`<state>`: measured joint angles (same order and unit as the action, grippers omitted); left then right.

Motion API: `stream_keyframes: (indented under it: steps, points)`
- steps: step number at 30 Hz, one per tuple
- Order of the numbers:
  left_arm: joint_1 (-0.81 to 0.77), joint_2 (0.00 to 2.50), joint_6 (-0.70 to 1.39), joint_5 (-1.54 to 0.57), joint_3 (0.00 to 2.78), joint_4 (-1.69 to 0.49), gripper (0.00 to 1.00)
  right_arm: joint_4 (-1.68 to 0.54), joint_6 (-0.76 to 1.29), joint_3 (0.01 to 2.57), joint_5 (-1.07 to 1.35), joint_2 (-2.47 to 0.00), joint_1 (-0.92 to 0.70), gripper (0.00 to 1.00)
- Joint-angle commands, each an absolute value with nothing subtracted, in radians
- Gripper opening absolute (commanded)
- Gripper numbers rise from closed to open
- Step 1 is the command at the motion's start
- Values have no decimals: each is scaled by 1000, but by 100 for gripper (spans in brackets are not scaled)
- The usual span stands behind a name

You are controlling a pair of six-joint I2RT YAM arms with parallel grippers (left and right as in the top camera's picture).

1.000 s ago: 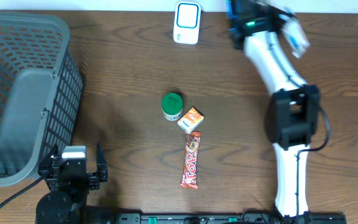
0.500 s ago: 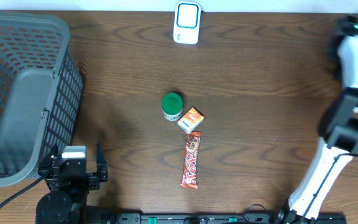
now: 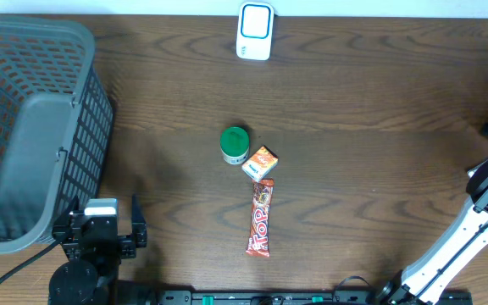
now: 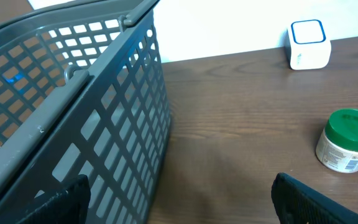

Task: Scan the item barcode
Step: 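Carry the Panadol box right and drop it at the table's right edge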

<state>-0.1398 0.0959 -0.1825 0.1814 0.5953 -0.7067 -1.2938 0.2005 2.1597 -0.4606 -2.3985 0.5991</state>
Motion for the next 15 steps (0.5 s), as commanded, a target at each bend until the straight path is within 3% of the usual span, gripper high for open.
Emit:
stream_keyframes:
  steps: [1, 6, 10, 15]
  points:
    - [-136, 91, -174, 175, 594, -704, 92, -1288, 232, 2170, -413, -2345, 588, 99]
    - [-136, 91, -174, 175, 594, -704, 92, -1262, 241, 2211, -337, -2211, 553, 99]
    - [-136, 91, -174, 175, 594, -704, 92, -1229, 136, 2225, -68, -2074, 480, 99]
    - [-136, 91, -174, 175, 594, -704, 92, -1255, -51, 2225, 227, -1954, 276, 99]
